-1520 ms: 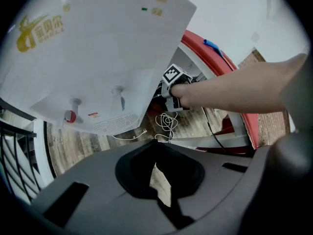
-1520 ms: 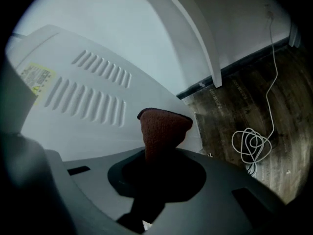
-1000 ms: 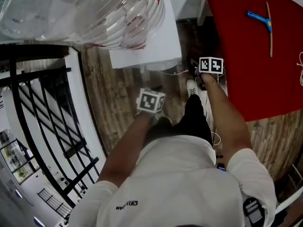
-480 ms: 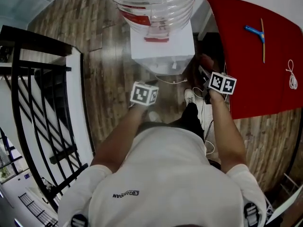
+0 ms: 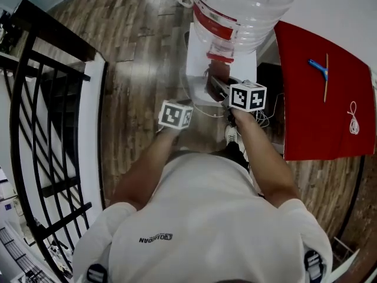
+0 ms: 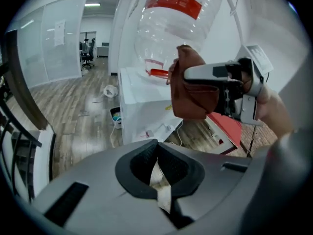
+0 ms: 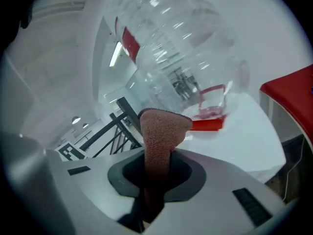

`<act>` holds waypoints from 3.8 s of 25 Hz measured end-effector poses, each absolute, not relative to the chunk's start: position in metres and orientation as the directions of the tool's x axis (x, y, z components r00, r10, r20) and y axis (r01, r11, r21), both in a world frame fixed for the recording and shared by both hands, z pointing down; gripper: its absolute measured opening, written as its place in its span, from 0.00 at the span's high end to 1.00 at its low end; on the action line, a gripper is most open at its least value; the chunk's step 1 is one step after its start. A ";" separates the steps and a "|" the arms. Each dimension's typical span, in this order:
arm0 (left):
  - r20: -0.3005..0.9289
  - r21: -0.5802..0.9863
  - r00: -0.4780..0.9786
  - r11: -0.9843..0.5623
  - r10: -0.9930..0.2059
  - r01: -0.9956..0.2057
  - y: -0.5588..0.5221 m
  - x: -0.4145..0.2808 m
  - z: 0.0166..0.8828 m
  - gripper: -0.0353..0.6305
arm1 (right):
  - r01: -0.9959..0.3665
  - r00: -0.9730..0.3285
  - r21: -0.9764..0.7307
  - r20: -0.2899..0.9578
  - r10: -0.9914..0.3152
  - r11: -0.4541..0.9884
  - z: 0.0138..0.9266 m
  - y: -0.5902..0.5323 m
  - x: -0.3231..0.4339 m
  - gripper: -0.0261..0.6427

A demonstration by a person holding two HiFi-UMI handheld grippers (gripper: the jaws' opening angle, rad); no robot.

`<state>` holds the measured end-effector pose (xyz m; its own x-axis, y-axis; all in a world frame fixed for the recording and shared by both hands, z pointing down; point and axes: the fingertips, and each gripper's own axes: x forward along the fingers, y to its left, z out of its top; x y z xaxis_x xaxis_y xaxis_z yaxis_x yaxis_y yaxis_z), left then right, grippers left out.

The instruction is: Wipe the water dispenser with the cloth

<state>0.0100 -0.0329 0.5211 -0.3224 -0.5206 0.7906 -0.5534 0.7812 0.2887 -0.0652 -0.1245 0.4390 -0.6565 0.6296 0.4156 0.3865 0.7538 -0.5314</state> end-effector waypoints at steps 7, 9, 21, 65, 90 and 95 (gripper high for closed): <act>0.774 0.263 -0.421 0.845 -0.472 -0.465 0.016 0.007 0.507 0.96 | 0.498 -0.545 -0.493 0.462 0.700 0.713 0.432 -0.047 -0.101 0.88; 0.767 0.267 -0.446 0.861 -0.461 -0.432 0.026 0.004 0.504 0.96 | 0.501 -0.528 -0.494 0.475 0.704 0.710 0.438 -0.038 -0.109 0.88; 0.753 0.277 -0.473 0.872 -0.458 -0.403 0.034 0.006 0.504 0.96 | 0.486 -0.520 -0.471 0.521 0.677 0.736 0.453 -0.041 -0.115 0.88; 0.713 0.317 -0.374 0.748 -0.593 -0.583 -0.063 0.002 0.491 0.96 | 0.061 -0.766 -0.442 0.554 0.326 0.895 0.477 -0.315 -0.064 0.88; 0.682 0.326 -0.413 0.756 -0.604 -0.567 0.020 0.031 0.498 0.96 | 0.301 -0.786 -0.391 0.415 0.458 0.870 0.476 -0.107 -0.027 0.88; 0.693 0.331 -0.410 0.767 -0.593 -0.550 0.039 0.042 0.507 0.96 | 0.337 -0.780 -0.388 0.395 0.485 0.858 0.489 -0.050 -0.034 0.88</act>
<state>0.0419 0.0394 0.5066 -0.4097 -0.5932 0.6930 -0.5500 0.7667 0.3311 -0.0337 -0.0496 0.4893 -0.7803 0.4851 0.3948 0.3369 0.8578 -0.3883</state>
